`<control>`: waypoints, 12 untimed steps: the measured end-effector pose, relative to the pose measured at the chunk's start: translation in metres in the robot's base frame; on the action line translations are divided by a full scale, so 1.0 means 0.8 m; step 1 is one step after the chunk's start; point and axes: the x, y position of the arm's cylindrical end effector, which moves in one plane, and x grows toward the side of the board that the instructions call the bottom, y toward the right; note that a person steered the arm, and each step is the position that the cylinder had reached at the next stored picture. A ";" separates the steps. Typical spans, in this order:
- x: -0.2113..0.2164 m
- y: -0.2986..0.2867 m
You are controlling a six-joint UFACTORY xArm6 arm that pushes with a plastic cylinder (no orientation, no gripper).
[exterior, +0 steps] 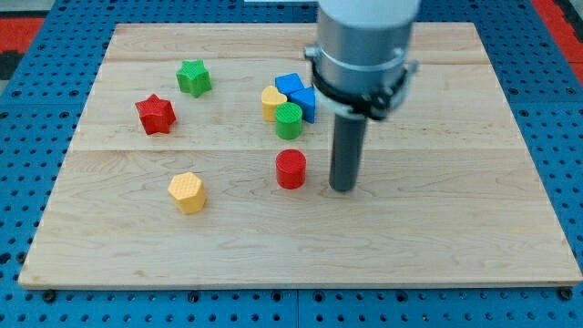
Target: Push the green star into the red circle
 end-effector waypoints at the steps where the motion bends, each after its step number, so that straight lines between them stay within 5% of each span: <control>1: -0.030 -0.063; 2: -0.082 -0.137; 5: -0.100 -0.243; 12: -0.097 -0.159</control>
